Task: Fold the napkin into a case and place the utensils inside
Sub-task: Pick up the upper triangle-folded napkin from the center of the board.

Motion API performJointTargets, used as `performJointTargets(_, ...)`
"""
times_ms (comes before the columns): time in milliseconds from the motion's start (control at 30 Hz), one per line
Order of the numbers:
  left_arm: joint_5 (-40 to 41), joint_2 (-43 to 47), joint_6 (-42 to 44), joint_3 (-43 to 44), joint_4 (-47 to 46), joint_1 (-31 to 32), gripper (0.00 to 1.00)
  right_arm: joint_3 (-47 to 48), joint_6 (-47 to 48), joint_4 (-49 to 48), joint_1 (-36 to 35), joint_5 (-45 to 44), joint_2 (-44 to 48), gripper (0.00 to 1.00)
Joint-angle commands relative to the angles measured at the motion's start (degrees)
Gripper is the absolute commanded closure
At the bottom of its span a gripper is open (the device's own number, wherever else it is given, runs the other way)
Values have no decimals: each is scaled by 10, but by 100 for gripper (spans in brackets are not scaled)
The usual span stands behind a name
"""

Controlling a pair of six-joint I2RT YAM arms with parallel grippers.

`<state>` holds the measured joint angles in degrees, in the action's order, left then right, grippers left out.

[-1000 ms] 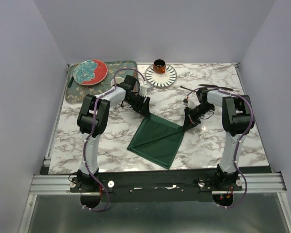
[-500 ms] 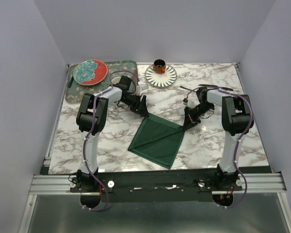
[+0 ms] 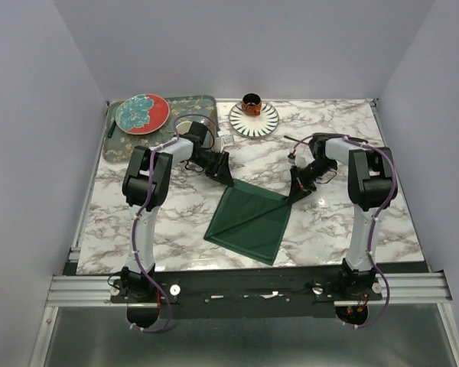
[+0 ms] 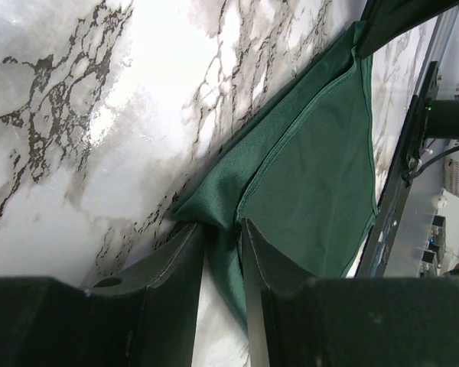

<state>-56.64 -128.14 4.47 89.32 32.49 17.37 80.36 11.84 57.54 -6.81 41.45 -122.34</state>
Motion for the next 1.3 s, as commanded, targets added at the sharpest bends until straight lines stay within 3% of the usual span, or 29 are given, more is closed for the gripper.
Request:
performJointTargets(0, 13, -23, 14, -3, 15, 7, 64, 23, 18, 16, -5, -16, -18, 99)
performJointTargets(233, 1, -21, 28, -5, 21, 8, 73, 39, 25, 24, -7, -22, -23, 99)
performJointTargets(367, -10, -13, 33, -10, 17, 8, 93, 39, 31, 25, -8, -24, -20, 99)
performJointTargets(433, -10, -6, 32, -14, 9, 8, 95, 38, 33, 25, -8, -26, -18, 99)
performJointTargets(533, -15, -3, 31, -14, 9, 7, 77, 39, 35, 25, -9, -25, -18, 99)
performJointTargets(567, -17, -4, 31, -13, 9, 7, 64, 39, 35, 25, -10, -25, -19, 99)
performJointTargets(667, -20, -7, 28, -11, 12, 7, 49, 39, 35, 24, -10, -24, -20, 99)
performJointTargets(900, -22, -14, 37, -11, 24, 10, 46, 45, 36, 27, -11, -24, -24, 99)
performJointTargets(1033, -10, -19, 46, -8, 34, 13, 55, 47, 37, 26, -12, -23, -25, 99)
performJointTargets(1133, -7, -19, 48, -7, 33, 15, 68, 46, 42, 26, -12, -20, -25, 99)
performJointTargets(1233, -5, -11, 55, -10, 33, 16, 82, 48, 49, 27, -14, -24, -23, 99)
performJointTargets(1267, -1, -6, 58, -12, 32, 16, 93, 49, 51, 26, -14, -25, -18, 99)
